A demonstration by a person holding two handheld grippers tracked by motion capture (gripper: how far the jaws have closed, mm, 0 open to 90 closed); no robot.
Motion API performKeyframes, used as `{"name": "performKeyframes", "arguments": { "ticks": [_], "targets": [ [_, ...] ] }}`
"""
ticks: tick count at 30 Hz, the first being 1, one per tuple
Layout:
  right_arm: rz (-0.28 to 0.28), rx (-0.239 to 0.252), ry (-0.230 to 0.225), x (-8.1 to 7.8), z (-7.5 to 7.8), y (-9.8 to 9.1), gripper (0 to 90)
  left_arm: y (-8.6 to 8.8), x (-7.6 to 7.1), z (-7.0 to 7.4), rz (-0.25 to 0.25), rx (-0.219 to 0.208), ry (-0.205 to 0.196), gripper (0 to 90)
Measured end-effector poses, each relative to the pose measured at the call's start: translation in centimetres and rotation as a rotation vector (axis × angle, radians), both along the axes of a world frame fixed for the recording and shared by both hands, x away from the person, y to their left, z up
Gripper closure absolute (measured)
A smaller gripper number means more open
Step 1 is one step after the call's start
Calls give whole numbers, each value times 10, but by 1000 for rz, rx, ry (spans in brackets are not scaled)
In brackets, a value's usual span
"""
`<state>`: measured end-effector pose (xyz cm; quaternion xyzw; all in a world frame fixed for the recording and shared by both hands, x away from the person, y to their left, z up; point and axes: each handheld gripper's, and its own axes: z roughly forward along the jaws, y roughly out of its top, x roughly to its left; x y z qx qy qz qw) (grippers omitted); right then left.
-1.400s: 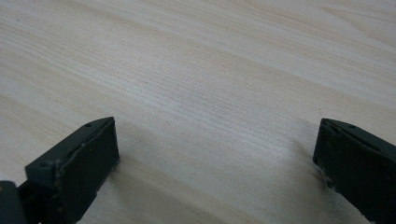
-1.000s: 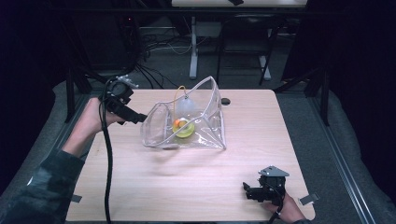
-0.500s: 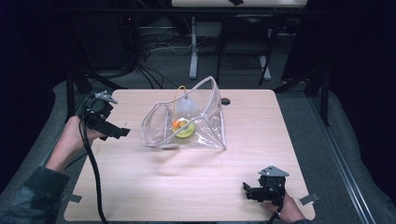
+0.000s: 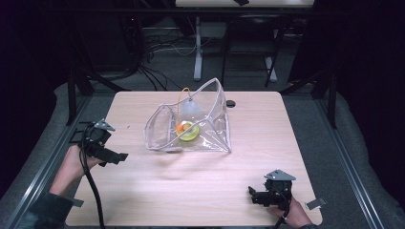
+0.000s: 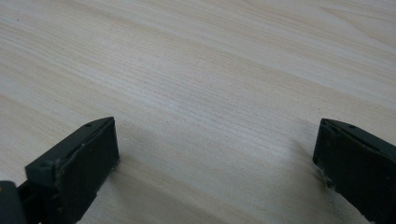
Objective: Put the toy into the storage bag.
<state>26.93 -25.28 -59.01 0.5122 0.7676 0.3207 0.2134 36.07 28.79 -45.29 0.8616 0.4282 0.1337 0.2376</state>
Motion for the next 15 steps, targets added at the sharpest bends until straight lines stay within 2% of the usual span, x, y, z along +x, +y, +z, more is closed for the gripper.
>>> {"name": "performKeyframes", "arguments": {
  "ticks": [4, 9, 15],
  "targets": [
    [0, 0, 0, 0, 0, 0, 0, 5, -5, -17, 3, 2, 15, 0],
    [0, 0, 1, 0, 0, 0, 0, 9, -10, -32, 18, -18, 25, 0],
    [0, 1, 1, 0, 0, 0, 0, 13, -14, -51, 26, -50, 16, 0]
  ]
}}
